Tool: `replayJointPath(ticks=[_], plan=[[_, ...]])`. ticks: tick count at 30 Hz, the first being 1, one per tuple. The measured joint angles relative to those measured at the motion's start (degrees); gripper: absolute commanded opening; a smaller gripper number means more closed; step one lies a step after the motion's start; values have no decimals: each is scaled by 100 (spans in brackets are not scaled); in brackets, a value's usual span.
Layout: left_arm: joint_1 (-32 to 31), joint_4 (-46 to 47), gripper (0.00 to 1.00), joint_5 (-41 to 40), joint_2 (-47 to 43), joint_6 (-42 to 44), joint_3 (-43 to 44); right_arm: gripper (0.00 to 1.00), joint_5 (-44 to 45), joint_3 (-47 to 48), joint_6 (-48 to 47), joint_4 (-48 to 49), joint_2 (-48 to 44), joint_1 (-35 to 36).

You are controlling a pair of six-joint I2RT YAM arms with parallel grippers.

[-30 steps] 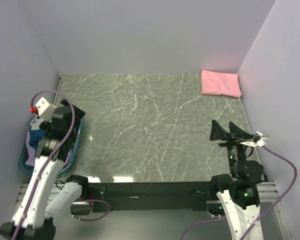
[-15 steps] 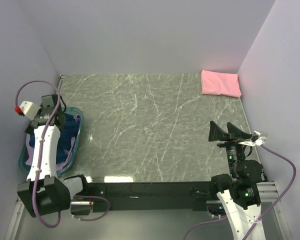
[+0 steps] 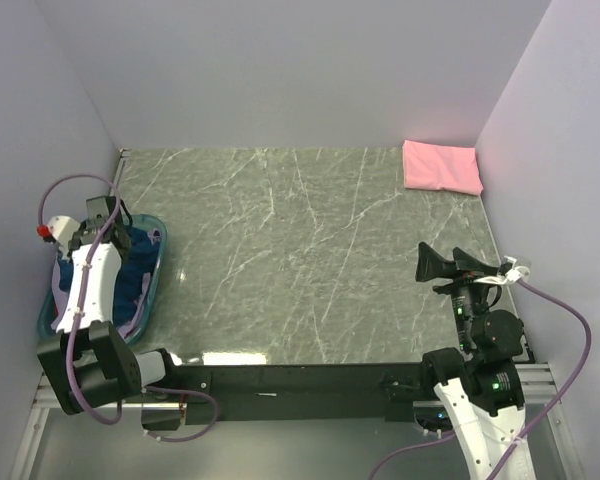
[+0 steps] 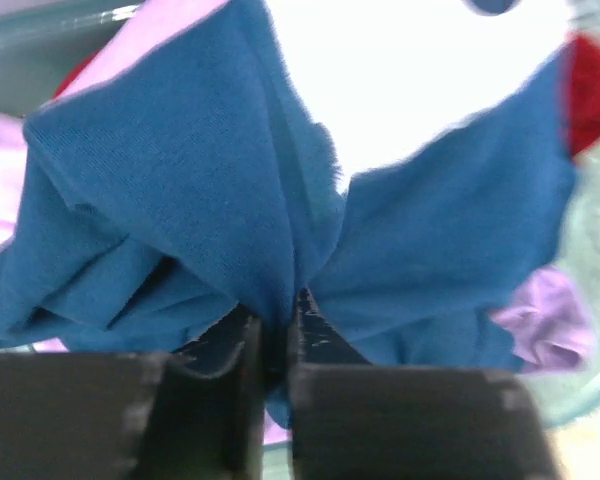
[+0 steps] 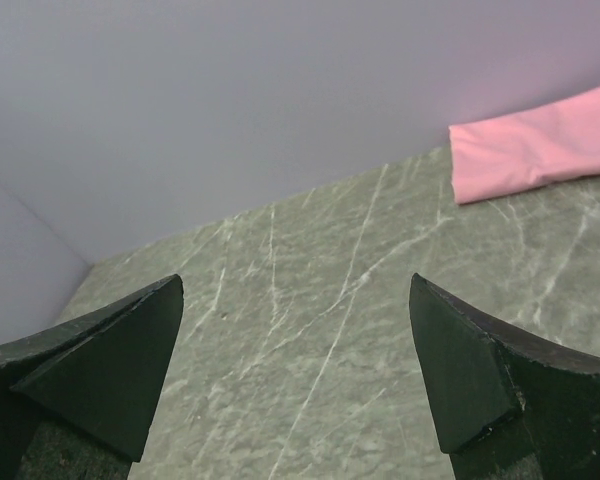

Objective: Fold and stack the t-shirts
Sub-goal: Grab the tshirt from the pile, then move the tshirt to the center of the board

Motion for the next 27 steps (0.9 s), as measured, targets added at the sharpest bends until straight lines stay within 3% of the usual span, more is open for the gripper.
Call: replayJointPath(ticks=[1,6,9,17,27], plan=[[0,-26,1,11,0,33,96,100,87,68,50,-105,42,4],[-111,-251,1,57,-87,280,1069,100,398,330,188,-297,94,9],[-487,-295,1,111,-216,439,1753,100,433,367,225,-304,109,9],[-2671,-20,1,1117,-164,949,3401,100,376,531,319,-518,728,9],[-5268,809,1,3296,1419,1290,5772,100,146,1034,258,-713,1257,9]])
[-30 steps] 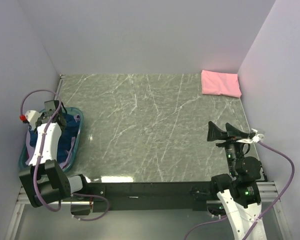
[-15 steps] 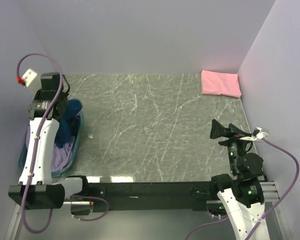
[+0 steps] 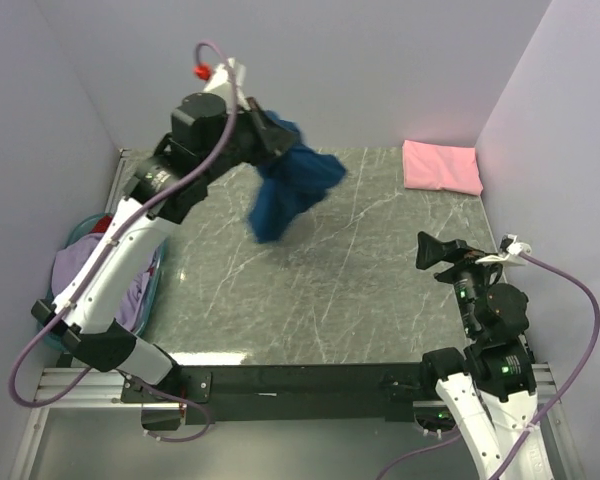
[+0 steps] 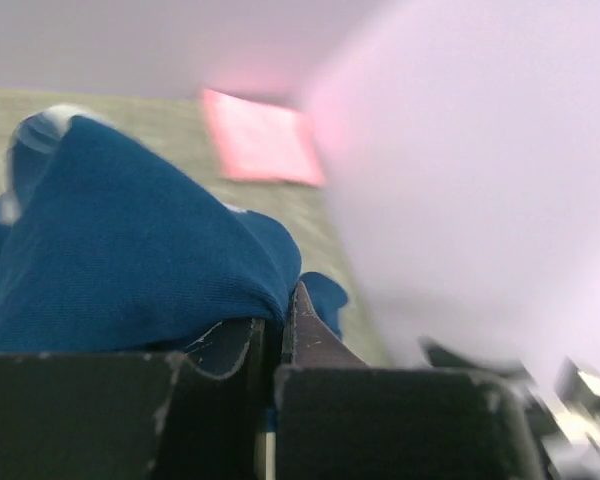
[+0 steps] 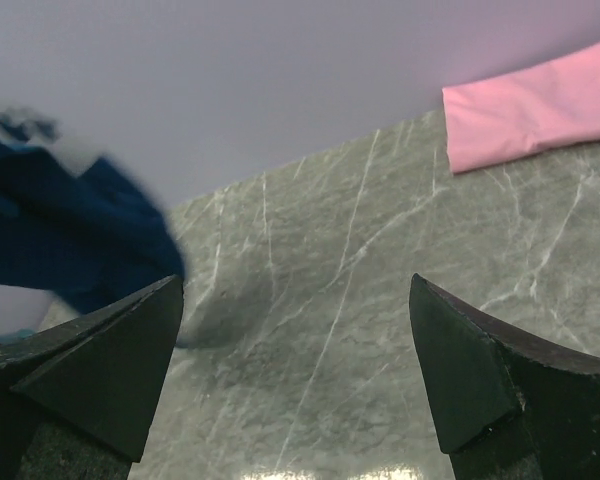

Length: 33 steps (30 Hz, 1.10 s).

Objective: Fold and stack the t-shirts
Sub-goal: Move the tshirt to the center of the board, then flatten the tshirt out

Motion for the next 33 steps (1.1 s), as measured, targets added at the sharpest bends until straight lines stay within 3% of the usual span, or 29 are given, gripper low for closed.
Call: replayJointPath(ticks=[3,6,7,10,13,16,20,27,33], plan=[[-382,518,6,649,15,-22,-87,100,-37,164,-81,-24,4,0],[-404,1071,32,752,-376,-2,-754,100,-98,321,-177,-59,24,0],[-387,1246,51,658,-595,22,-1097,100,-144,367,-208,-85,46,0],[-363,1714,79,76,-1340,199,-2317,100,-321,437,-282,-179,149,0],[-304,1958,91,-868,-1969,291,-3484,100,-581,455,-350,-306,273,0],[-83,1663,93,-1602,-2225,197,-4277,100,-925,455,-378,-417,385,2],[114,901,92,-1845,-2170,-83,-4854,100,-1388,455,-372,-481,566,0],[-313,402,86,-608,-1650,-901,-5543,97,-2037,732,-378,-1117,2050,2],[-1165,365,80,24,-11,-1414,-5440,94,-2225,789,-417,-1895,3447,328]])
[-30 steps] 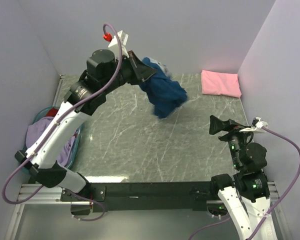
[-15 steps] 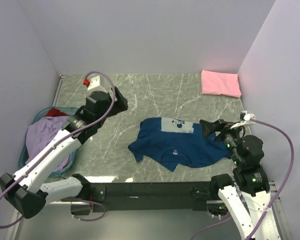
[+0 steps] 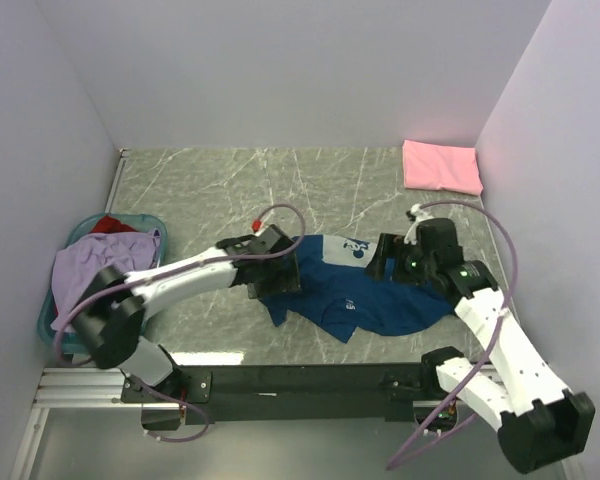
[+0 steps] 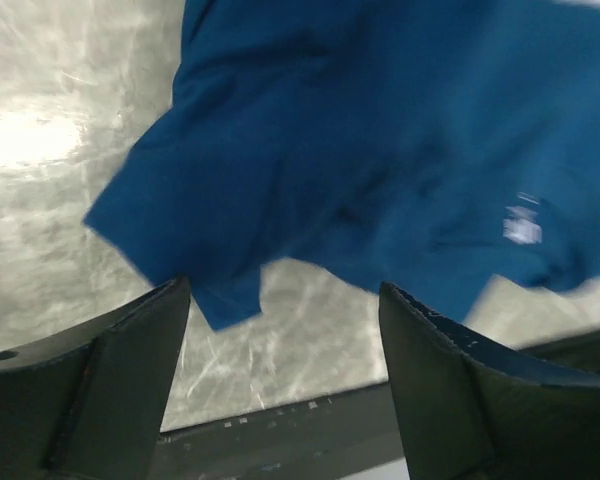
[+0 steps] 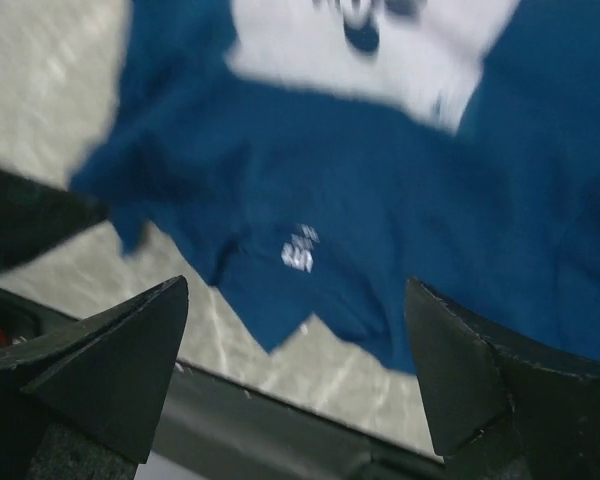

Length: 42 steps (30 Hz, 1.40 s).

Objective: Fold and stack the t-shirts
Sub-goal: Flatten the tshirt out

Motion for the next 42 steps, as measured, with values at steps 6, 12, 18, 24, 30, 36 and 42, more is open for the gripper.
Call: replayJointPath(ticks=[6,12,18,24,30,36,42], plan=[[-2,-232,76,31,977,-149,299,94,531,-17,168,-417,542,761],[103,-404,45,-372,1405,-103,848,91,1010,-297,439,-479,1320,931],[680,-382,20,-734,2065,260,1217,85,1180,-444,560,-435,1930,1239],[1099,-442,17,-901,2942,866,2330,64,1139,-444,557,-308,2490,1596],[1327,-417,27,-1067,4033,1593,3945,50,881,-50,566,-247,3331,2052],[1698,-258,39,-1027,4920,2164,5482,49,208,1574,577,-9,4981,2721],[2315,-61,66,-894,4706,2326,5772,51,-811,3716,625,352,6616,3320]])
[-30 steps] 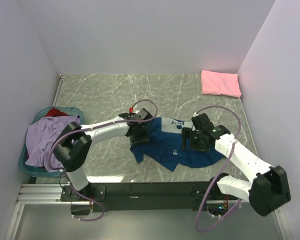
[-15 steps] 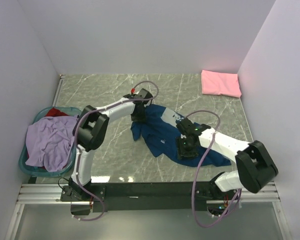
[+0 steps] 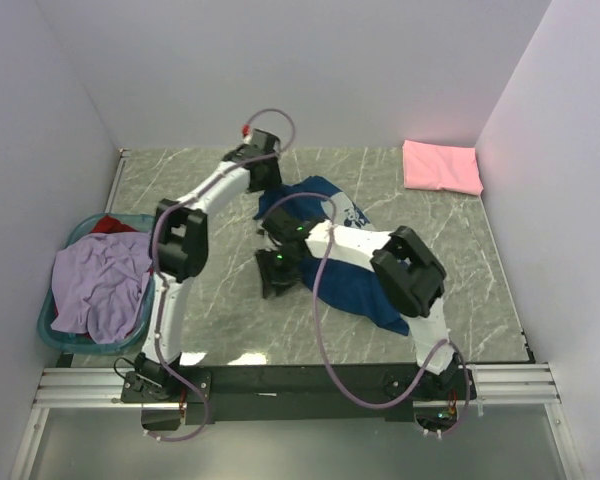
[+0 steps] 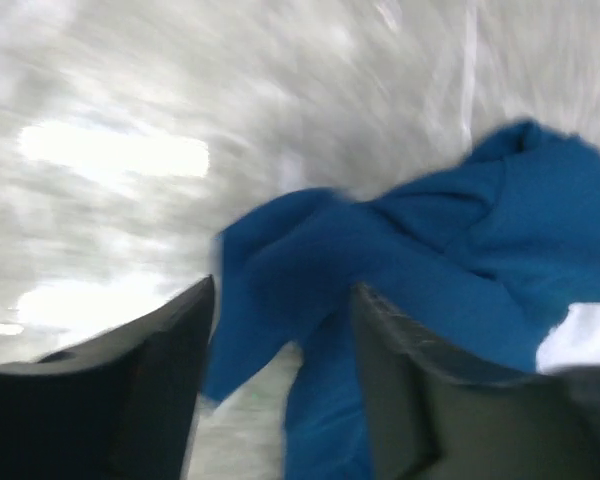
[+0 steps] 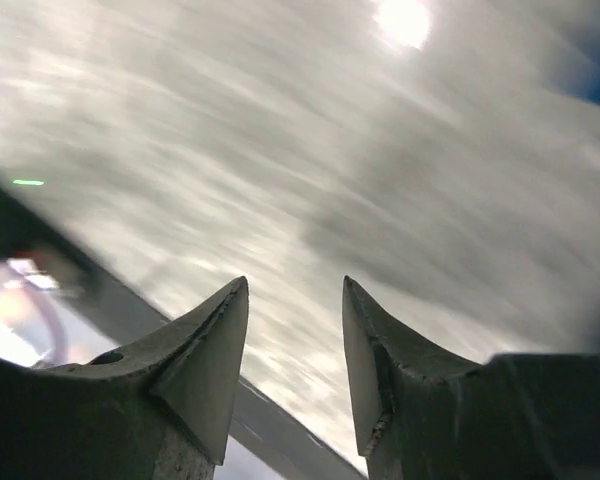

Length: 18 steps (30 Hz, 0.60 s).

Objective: Fold and stack the t-shirts
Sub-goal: Flatten the tshirt out

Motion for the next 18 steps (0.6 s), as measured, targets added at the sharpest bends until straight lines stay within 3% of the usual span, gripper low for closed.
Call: replayJointPath(ticks=[1,4,9,14,18], plan=[[129,101,74,17,-173,-2,-146,54,-136,245,20,138,136,68],[518,205,84,-7,-1029,-61,-787,60,-278,592,87,356,133,232],[721,195,87,-125,-2822,-387,-1683,71,549,448,26,227,-555,140],[-177,179,86,-234,-4363,-1128,-3062,79,1620,-997,70,0,-2227,-448],[-1209,127,82,26,-4448,-1784,-4166,79,2203,-2149,114,-210,-3351,-1257]])
